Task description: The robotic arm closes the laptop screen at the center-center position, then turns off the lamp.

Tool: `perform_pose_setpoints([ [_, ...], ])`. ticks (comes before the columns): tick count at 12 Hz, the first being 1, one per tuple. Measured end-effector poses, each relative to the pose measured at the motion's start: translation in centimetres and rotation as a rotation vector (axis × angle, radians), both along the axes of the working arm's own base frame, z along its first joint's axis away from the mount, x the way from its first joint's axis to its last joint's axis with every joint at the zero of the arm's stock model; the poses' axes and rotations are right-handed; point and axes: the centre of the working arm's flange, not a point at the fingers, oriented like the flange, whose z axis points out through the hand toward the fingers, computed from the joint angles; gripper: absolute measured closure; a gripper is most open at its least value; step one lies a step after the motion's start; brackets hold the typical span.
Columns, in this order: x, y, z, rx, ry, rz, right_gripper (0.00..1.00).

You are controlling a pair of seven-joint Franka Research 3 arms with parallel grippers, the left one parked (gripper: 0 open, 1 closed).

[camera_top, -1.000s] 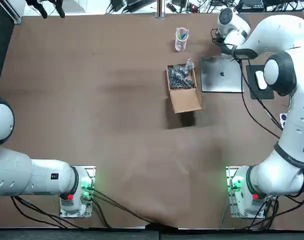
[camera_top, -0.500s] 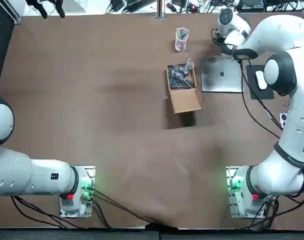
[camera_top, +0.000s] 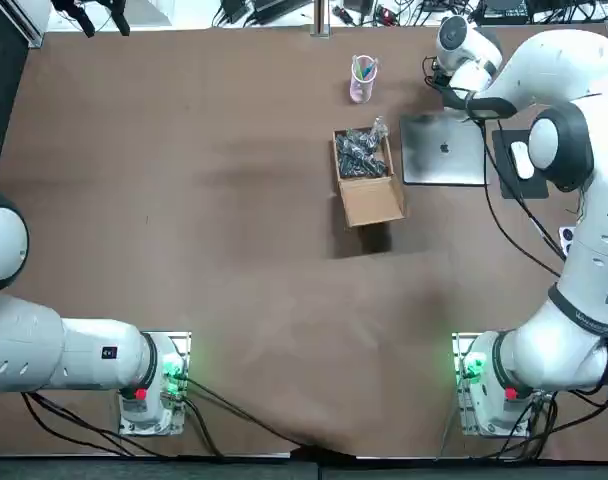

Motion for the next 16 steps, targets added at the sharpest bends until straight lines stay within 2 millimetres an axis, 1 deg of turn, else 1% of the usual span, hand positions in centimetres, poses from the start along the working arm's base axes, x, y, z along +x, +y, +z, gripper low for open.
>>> perform_pose_setpoints([
  [6,0.05,-0.11,0.04,0.003,-0.004,0.002,0.99],
  [16,0.26,-0.86,0.15,0.007,-0.019,0.011,0.99],
])
